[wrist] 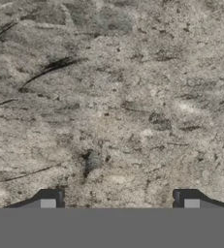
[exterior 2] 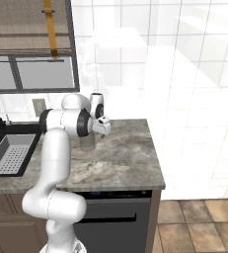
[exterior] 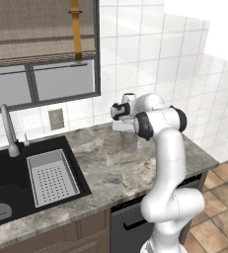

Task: Move the glass cup from next to the sink to the open cabinet. Then, move the bowl with the tangerine to the fridge to clear the area for faucet cleaning.

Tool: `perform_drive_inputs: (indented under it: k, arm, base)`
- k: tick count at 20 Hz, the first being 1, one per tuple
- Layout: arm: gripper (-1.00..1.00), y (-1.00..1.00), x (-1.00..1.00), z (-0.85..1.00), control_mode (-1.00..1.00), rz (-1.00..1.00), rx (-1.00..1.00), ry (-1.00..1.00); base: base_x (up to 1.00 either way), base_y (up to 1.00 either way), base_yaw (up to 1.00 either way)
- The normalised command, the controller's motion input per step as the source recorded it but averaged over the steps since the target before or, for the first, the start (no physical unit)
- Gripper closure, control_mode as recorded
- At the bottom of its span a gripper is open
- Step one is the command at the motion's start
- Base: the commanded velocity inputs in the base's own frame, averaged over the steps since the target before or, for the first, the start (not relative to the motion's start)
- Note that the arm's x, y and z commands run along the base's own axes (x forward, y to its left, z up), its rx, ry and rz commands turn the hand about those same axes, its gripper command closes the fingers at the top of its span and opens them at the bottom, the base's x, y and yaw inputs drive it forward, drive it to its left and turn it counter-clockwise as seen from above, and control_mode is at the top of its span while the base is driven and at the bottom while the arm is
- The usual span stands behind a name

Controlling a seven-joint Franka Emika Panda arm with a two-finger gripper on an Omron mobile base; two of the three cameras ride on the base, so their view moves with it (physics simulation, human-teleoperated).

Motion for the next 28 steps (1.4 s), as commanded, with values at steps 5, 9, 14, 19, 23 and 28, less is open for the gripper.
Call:
perform_drive_inputs:
  k: [5,9,14,19,23,28]
  arm:
    - [-1.00,0.00,0.00,-0.35,-1.00,0.00,-0.02,0.06]
    - [-1.00,0.00,0.00,-0.09,-1.00,0.00,0.00,0.01]
    - [-1.00,0.00,-0.01,0.00,-1.00,0.00,0.00,0.00]
    - [-1.00,0.00,-0.12,0.00,-1.00,0.00,0.00,-0.01]
    - [-1.00,0.00,-0.18,0.00,-1.00,0.00,0.00,-0.04]
    - [-1.00,0.00,-0.05,0.00,-1.00,0.00,0.00,0.00]
  base:
    - [0.00,0.00,0.00]
    - [0.00,0.00,0.00]
    - [0.00,0.00,0.00]
    - [0.00,0.00,0.00]
    - [0.00,0.00,0.00]
    - [0.00,0.00,0.00]
